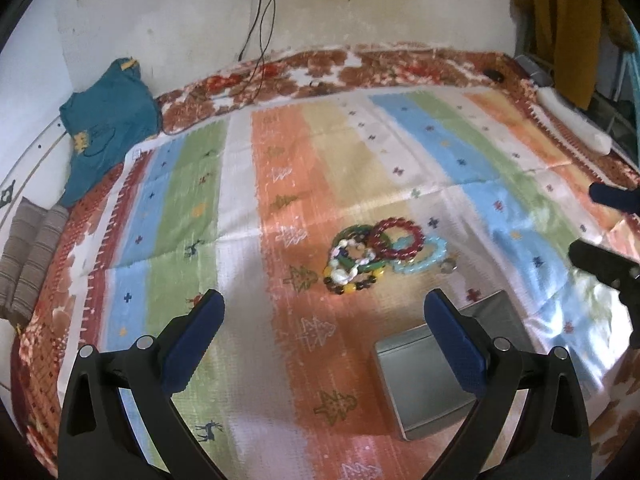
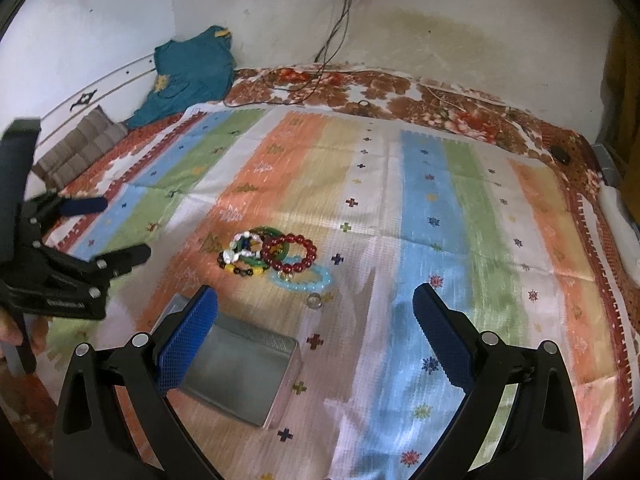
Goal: Organize jewelry
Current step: 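Move both grippers toward the bracelet pile beside the silver tin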
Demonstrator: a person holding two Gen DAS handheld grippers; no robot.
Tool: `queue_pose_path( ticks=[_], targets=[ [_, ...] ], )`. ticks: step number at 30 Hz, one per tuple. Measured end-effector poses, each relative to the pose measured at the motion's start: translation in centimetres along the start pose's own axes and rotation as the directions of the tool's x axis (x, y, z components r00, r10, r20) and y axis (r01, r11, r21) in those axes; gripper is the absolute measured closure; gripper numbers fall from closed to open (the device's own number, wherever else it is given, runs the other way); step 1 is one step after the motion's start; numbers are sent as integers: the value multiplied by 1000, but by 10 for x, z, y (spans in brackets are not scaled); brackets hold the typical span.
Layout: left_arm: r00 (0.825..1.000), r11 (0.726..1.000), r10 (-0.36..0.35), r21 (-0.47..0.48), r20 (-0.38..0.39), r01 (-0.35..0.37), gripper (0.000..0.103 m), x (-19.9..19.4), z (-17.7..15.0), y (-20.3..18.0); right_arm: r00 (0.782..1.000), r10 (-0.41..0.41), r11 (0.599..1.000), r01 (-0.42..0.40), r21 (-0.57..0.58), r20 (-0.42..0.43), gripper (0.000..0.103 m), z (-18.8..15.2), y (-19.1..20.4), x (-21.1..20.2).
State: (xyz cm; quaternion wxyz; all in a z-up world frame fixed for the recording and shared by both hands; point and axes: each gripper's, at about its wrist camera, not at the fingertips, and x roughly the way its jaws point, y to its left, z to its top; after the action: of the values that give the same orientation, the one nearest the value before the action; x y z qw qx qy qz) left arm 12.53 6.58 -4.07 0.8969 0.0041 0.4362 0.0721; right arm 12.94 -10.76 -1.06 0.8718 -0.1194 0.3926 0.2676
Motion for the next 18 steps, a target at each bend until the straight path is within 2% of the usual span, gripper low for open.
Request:
queue_pose_path(
  ticks=[5, 9, 18],
  targets=[
    [999, 999, 13, -40, -38, -14, 5, 19, 5, 12, 1000, 8, 1000, -8, 16, -23, 4, 4, -1, 13],
    [997, 998, -15, -65, -69, 11, 6, 35, 9, 20, 999, 12, 1000, -12, 14, -42, 4, 9, -2, 26],
    [996, 999, -36, -26, -82, 34, 6, 55, 17, 16, 995, 23, 1000, -21, 21, -98, 4, 15, -4, 55]
  ],
)
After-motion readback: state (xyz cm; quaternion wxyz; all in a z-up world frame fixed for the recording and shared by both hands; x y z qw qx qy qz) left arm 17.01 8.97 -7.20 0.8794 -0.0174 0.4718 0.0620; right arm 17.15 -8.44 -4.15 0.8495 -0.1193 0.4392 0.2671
